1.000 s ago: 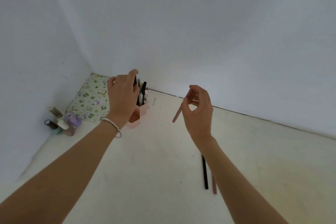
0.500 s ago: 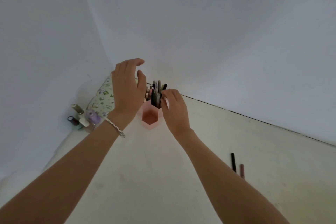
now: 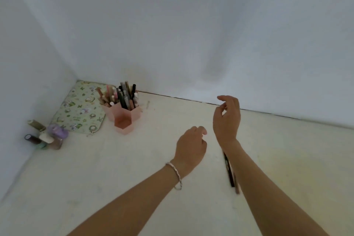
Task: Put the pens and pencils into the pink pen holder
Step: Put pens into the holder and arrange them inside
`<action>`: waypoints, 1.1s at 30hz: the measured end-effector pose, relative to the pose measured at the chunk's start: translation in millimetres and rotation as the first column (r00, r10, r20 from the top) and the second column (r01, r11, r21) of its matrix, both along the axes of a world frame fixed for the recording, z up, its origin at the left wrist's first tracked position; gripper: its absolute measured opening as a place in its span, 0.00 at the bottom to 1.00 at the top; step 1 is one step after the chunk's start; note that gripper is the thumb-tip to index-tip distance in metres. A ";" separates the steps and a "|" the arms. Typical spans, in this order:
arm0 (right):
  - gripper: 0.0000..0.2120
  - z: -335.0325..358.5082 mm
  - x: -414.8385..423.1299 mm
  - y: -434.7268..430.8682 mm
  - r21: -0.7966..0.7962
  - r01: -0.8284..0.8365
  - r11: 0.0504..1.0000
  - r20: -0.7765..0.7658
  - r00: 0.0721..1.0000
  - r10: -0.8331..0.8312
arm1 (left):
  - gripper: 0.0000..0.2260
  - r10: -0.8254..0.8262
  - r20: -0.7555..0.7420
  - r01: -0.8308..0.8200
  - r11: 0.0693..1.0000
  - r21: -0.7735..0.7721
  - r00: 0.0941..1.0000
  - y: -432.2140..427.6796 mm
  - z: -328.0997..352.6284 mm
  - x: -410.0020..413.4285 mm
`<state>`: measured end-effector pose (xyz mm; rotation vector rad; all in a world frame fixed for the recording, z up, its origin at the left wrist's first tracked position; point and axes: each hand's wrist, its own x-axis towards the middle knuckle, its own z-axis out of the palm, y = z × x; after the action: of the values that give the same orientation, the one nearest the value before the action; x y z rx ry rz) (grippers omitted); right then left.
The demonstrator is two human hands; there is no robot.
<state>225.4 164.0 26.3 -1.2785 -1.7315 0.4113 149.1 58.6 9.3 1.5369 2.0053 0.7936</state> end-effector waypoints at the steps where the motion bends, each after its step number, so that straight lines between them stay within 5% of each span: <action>1: 0.17 0.4 13.7 0.4 -0.009 0.019 1.000 0.002 1.000 -0.019 | 0.15 -0.020 0.007 0.020 1.000 -0.014 1.000 2.2 -1.7 11.4; 9: 0.15 -5.5 113.6 -13.7 -0.070 0.182 0.981 0.005 0.983 -0.182 | 0.17 -0.170 -0.005 0.170 0.984 -0.047 0.985 17.4 -13.6 80.4; 14: 0.14 -16.5 151.2 -25.9 -0.107 0.229 0.967 0.005 0.973 -0.230 | 0.21 -0.377 -0.285 0.320 0.919 -0.229 0.881 24.4 -36.9 110.8; 21: 0.13 -33.1 184.8 -33.8 -0.181 0.267 0.947 0.061 0.964 -0.260 | 0.17 -0.445 -0.459 0.248 0.869 -0.427 0.769 19.5 -50.0 118.5; 27: 0.11 -46.9 189.4 -33.1 -0.362 0.291 0.886 0.170 0.955 -0.244 | 0.19 -0.373 -0.339 0.185 0.859 -0.477 0.864 32.3 -33.7 114.4; 30: 0.14 -58.0 187.6 -30.8 -0.540 0.348 0.766 0.319 0.927 -0.197 | 0.20 -0.284 -0.232 0.164 0.888 -0.430 0.930 33.7 -26.1 91.9; 33: 0.19 -71.9 179.8 -39.9 -0.571 0.386 0.725 0.602 0.797 0.049 | 0.27 -0.140 -0.134 0.094 0.948 -0.303 0.981 32.2 -17.6 64.2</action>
<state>405.2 124.2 -45.6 -2.2907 -2.0061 0.6111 213.2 90.8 -8.3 1.5603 2.0091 0.3164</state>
